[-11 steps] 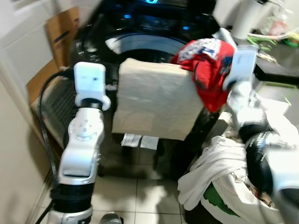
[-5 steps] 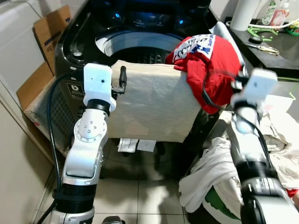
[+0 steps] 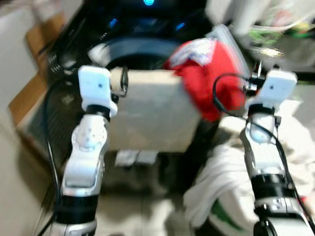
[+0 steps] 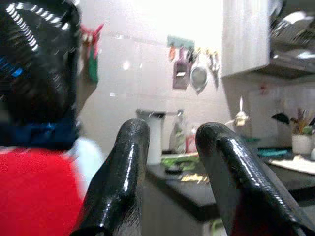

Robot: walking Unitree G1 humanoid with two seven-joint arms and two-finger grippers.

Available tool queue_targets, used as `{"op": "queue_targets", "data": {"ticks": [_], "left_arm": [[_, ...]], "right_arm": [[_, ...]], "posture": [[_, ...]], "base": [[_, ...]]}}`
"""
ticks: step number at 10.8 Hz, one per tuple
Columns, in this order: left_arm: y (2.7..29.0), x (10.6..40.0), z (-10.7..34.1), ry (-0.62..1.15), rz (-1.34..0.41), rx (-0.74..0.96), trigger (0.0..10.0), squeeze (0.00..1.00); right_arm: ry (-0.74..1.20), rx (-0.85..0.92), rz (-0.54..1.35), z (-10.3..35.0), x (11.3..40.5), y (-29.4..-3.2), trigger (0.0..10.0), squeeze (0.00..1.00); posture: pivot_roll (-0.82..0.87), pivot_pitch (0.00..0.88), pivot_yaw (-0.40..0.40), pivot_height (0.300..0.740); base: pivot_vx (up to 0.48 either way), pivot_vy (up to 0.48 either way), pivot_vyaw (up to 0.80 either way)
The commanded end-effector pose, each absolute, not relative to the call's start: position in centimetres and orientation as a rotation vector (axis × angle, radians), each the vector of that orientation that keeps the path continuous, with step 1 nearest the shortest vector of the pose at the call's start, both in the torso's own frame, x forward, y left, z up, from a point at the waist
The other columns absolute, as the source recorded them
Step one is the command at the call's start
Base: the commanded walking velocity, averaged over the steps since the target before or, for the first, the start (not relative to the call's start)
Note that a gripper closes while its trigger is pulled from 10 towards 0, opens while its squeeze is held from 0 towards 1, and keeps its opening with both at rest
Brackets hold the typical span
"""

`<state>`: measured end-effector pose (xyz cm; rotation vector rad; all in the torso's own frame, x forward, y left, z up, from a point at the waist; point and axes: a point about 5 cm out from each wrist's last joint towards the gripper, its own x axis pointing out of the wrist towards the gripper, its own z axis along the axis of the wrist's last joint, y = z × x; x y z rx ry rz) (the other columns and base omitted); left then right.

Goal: Clothes washing

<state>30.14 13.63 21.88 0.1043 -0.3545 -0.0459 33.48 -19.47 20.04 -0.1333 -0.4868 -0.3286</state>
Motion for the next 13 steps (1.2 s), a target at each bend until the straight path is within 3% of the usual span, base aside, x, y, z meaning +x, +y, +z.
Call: {"op": "queue_targets", "data": {"ticks": [1,4,13], "left_arm": [[13.2,30.1,22.4,-0.379,-0.058,0.095,10.0,0.0],[13.1,30.5,22.0,-0.347,-0.039,0.124,10.0,0.0],[13.1,31.2,21.9,-0.317,-0.005,0.165,10.0,0.0]], "right_arm": [[-0.5,-0.142,-0.332,20.7,33.5,-19.6,10.0,0.0],[-0.485,-0.153,-0.295,21.0,33.9,-18.9,10.0,0.0],[-0.443,-0.152,-0.249,21.1,34.7,-18.4,10.0,0.0]], "posture": [[0.14,0.0,-0.028,0.74],[0.14,0.0,-0.042,0.74],[0.13,0.0,-0.038,0.74]], "base": [[0.435,0.0,0.0],[0.47,0.0,0.0],[0.0,0.0,0.17]]}}
